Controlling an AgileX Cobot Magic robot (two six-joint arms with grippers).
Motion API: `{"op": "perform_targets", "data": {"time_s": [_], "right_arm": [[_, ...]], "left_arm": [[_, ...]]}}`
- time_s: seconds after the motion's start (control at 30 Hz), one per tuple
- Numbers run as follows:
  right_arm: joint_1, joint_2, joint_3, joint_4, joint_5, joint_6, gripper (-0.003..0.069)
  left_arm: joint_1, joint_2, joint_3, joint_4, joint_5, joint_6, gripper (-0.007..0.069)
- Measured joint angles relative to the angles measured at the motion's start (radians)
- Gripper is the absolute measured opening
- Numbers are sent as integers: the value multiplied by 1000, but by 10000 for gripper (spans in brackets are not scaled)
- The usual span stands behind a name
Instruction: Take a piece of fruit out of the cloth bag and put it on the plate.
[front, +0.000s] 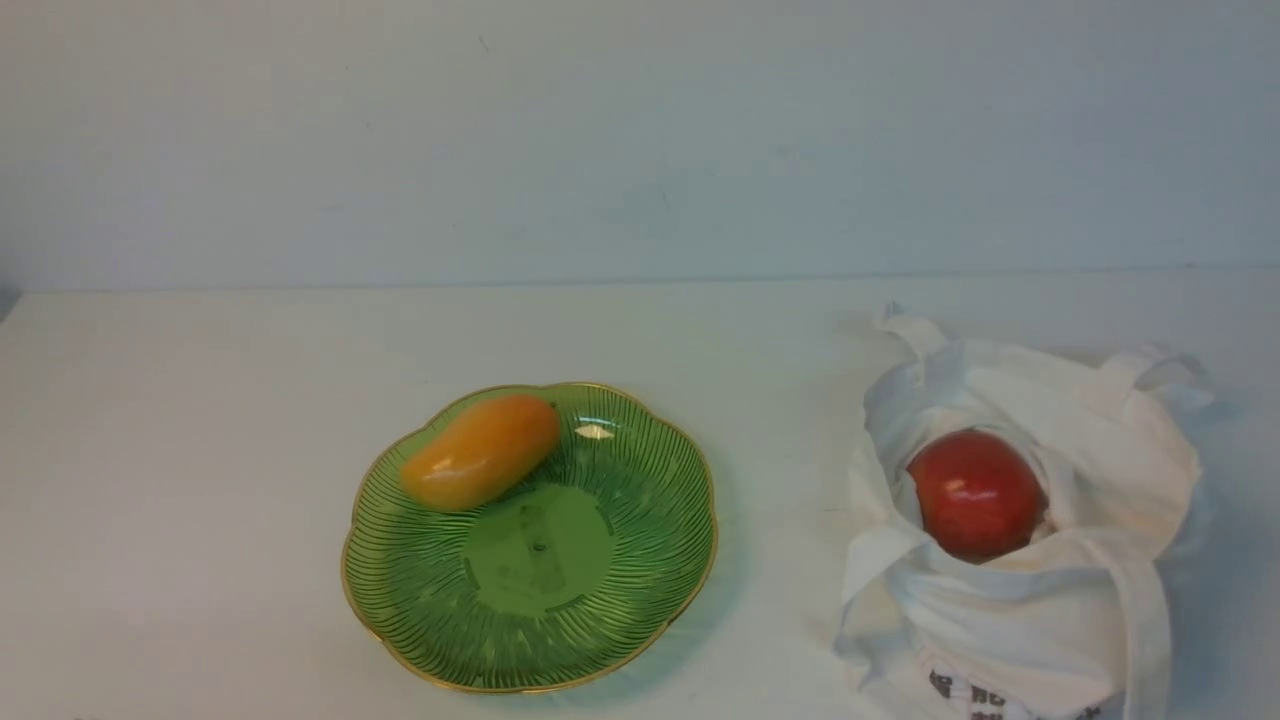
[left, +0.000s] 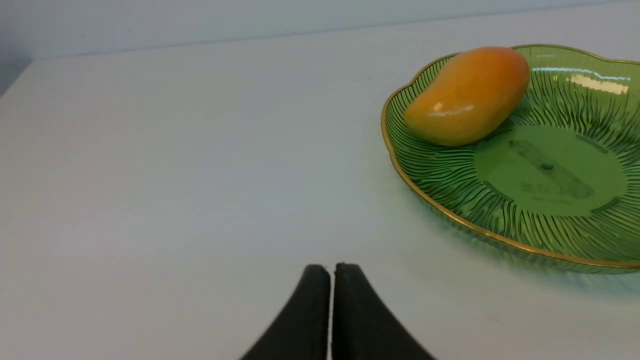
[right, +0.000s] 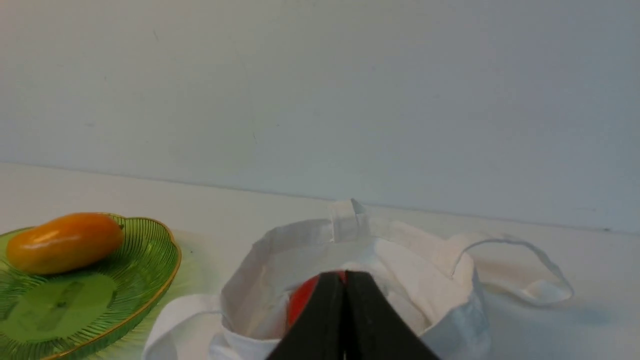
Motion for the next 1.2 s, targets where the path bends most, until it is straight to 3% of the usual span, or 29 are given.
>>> {"op": "perform_targets", "data": {"time_s": [0.37, 1.2], "right_arm": [[-177, -61, 182, -75, 5, 160, -15], [-183, -61, 182, -93, 6, 154, -15]], "left_arm": [[0, 0, 0, 1, 0, 0, -8], [0, 0, 0, 1, 0, 0, -8]]}}
